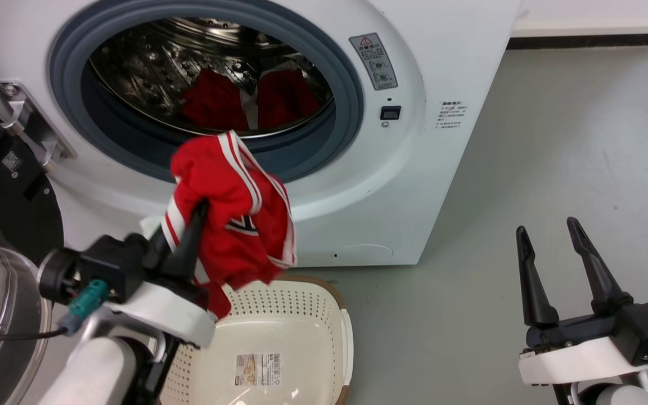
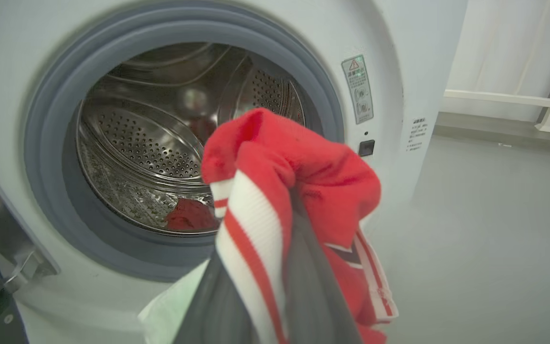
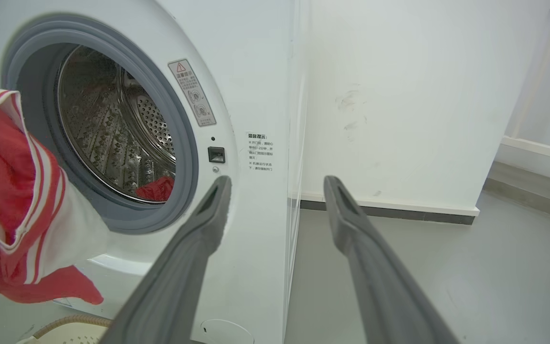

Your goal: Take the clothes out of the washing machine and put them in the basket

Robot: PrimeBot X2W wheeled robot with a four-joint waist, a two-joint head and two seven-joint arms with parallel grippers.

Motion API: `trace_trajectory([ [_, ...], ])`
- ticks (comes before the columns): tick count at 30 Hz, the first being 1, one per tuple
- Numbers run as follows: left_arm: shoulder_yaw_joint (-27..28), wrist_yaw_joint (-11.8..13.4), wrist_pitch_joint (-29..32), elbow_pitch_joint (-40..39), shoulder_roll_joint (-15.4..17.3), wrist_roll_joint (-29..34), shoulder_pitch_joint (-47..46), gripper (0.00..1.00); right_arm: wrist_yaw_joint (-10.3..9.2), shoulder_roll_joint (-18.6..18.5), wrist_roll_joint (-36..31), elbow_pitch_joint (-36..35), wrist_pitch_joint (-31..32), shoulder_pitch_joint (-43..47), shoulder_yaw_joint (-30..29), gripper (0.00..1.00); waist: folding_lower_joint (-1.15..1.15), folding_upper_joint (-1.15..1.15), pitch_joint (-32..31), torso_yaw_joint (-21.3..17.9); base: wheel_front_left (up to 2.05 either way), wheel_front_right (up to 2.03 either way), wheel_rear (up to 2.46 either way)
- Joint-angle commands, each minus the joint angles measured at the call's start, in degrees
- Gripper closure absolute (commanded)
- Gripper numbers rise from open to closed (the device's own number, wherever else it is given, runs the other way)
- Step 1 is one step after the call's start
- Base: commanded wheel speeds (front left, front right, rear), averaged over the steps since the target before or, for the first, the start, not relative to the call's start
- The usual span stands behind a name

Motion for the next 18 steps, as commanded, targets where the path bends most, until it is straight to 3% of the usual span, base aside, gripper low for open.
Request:
trace_trajectory([
  [1,-0.8,-0.3,0.1,0.4,-0.4,0.1,1.1,1.0,-0.04,0.1,0.4,-0.2,-0.1,-0.6,-0.1,0.0,0.0,0.0,1.1,-0.2,0.0,0.0,0.0],
  [10,-5.7,-3.9,-1.2,11.0,-3.1,-0.1,0.3,1.0,-0.04,0.1,0.3,-1.3,-0.1,-4.7,-0.1,0.0,0.0,0.0,9.5,-1.3,0.0,0.0,0.0],
  [18,-7.8,-8.0,-3.2,29.3,-5.2,0.7,-7.5,1.0,-0.04,0.1,0.9,-3.0,-0.1,-10.5,0.1,0.0,0.0,0.0,21.3,-3.9,0.0,0.0,0.0],
])
